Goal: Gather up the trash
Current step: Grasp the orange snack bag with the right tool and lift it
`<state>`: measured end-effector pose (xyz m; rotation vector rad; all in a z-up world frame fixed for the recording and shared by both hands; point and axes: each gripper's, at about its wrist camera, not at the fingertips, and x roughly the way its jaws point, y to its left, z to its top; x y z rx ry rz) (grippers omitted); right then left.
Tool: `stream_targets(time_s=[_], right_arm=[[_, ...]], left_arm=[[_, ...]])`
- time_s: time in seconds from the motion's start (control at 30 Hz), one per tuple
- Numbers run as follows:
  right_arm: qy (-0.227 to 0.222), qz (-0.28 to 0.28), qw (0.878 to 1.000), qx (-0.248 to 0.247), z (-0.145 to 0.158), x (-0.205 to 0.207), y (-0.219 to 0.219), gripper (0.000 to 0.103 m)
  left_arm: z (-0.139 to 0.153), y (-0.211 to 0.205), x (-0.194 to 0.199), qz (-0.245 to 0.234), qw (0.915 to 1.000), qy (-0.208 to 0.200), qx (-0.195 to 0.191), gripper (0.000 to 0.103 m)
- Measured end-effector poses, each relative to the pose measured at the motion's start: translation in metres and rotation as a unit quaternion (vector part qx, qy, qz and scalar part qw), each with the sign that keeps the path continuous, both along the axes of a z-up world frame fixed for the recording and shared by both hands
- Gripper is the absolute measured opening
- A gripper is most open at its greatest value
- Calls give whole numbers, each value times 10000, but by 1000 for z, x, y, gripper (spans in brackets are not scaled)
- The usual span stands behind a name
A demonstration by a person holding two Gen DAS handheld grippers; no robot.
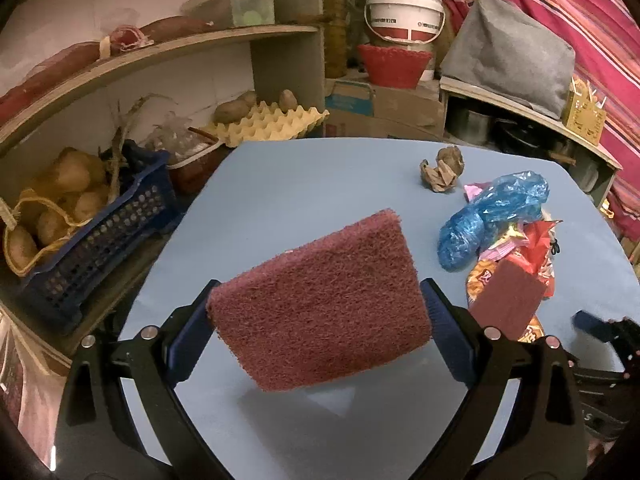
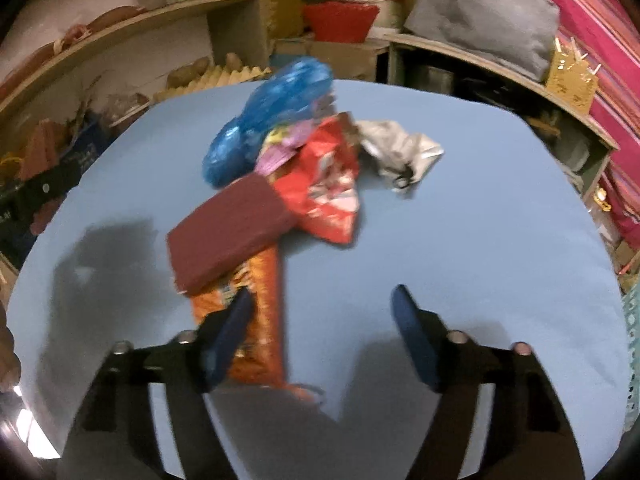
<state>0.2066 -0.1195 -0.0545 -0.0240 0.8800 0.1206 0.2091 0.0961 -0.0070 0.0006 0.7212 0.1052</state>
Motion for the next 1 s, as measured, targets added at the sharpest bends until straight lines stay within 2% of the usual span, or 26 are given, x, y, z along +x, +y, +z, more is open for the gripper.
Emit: stream_targets(time_s=[0.13,0.2,0.3,0.37,0.77,1.0], right_arm=[[102,148,9998,122,-3,-3,11,44],[81,290,9995,94,-3,-4,19,25],[67,472,9987,193,-2,-8,22,12],[-24,550,9981,284,2,-10,18,7],[-607,194,9973,376,45,-26,-58,5],[-684,-209,9958,570,53,-32,-113,5]], left_arm=[[4,5,-5,29,10000,-57,-50,93],[5,4,-7,27,9999,-76,-64,93],[6,3,-7,9,9999,-88,-68,93],[6,0,-8,6,9999,-98,-74,93],[11,-46,-6,-298,9992,-217,-152,93],[10,-83,-5,-569,9980,-227,-176,93]])
